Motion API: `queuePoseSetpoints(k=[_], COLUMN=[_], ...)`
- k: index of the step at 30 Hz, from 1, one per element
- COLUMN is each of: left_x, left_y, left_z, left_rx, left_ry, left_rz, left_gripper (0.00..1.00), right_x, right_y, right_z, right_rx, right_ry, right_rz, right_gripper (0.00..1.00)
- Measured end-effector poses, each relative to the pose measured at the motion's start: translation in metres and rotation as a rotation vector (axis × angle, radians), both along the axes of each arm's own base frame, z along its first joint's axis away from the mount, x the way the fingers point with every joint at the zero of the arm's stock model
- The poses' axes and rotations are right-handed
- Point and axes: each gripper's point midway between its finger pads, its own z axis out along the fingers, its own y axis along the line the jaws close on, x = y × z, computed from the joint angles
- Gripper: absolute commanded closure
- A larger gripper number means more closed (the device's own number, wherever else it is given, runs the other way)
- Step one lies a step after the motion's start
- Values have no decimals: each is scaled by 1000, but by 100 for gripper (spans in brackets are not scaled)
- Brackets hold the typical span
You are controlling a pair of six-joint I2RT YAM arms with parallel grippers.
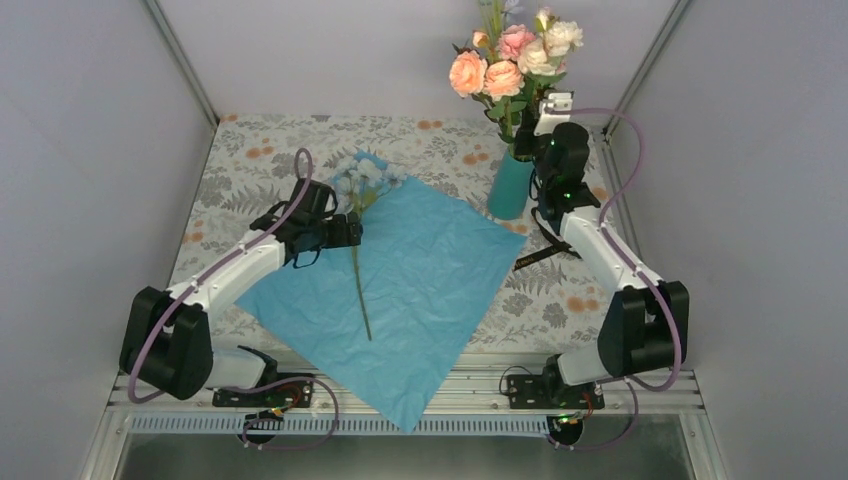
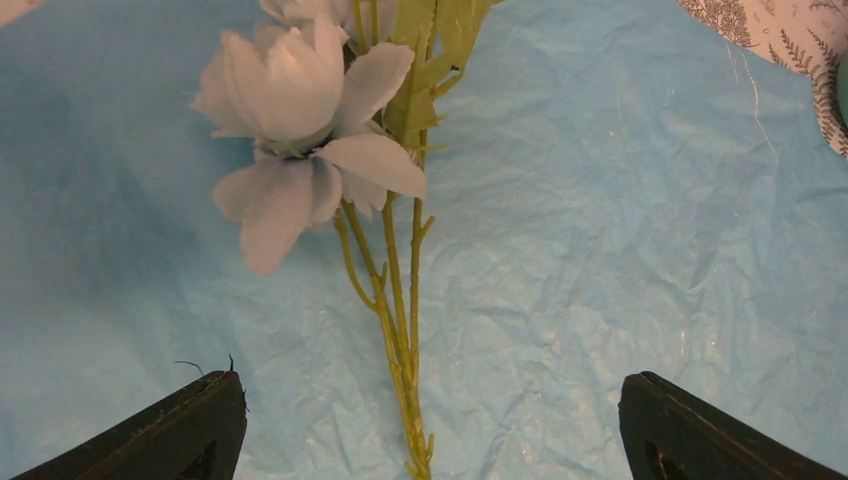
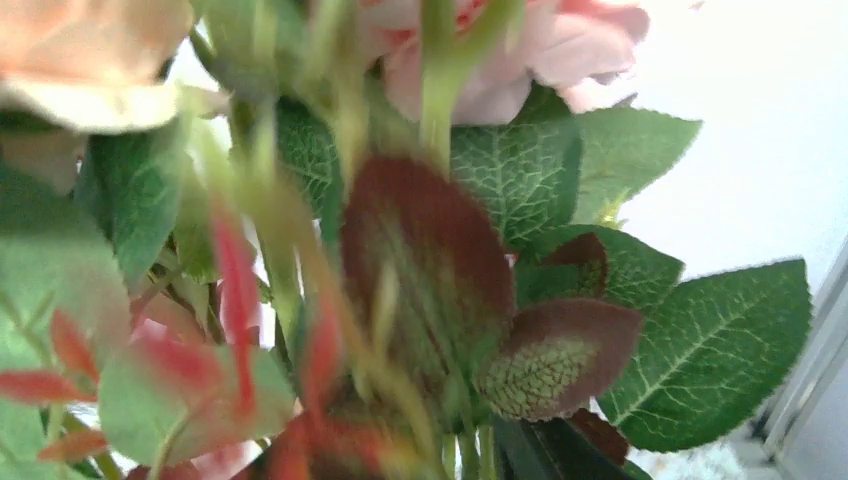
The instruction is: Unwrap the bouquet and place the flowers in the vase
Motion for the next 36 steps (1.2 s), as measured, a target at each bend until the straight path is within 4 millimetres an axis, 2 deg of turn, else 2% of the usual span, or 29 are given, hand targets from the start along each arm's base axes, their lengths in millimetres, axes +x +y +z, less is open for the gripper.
queuePoseSetpoints(k=[3,7,9,13,20,22,23,25,27,31,33,36], left_x=[3,9,12,16,25,27,28,29,30,32,31,32], left_y=[-5,-8,-9,-10,-5,-5,-5,-6,-6,-11,-14,-20], left_z=[-9,-21,-28,-48,-75,-84,-88,-96,-103,-100,-94,-73], left_rx=[-19,-37,-39,-27,10,17,19,22,26,0,-22,-68], left_ry=[22,44,55,93,122,133,140,152,163,157,152,112], left_rz=[4,27,37,60,106,111,115,123,124,119,109,87], left_gripper=[12,16,17,17,23,36,48,65,76,95,97,98], right_x=[-3,-15,-28,-55,-106,-119,-124,-135,-142,-150,-154,-160], right_y=[-3,-7,-7,-2,12,18,20,25,30,39,46,58], right_z=[3,-1,-8,-18,-14,-14,-14,-16,-21,-36,-44,-53], right_rx=[30,85,112,178,288,314,323,340,355,368,372,382], right_ry=[88,216,284,380,434,441,443,451,464,511,538,572], right_rz=[-17,-35,-31,11,113,153,168,199,223,258,281,319], right_gripper=[46,30,20,10,7,8,9,9,12,14,16,17])
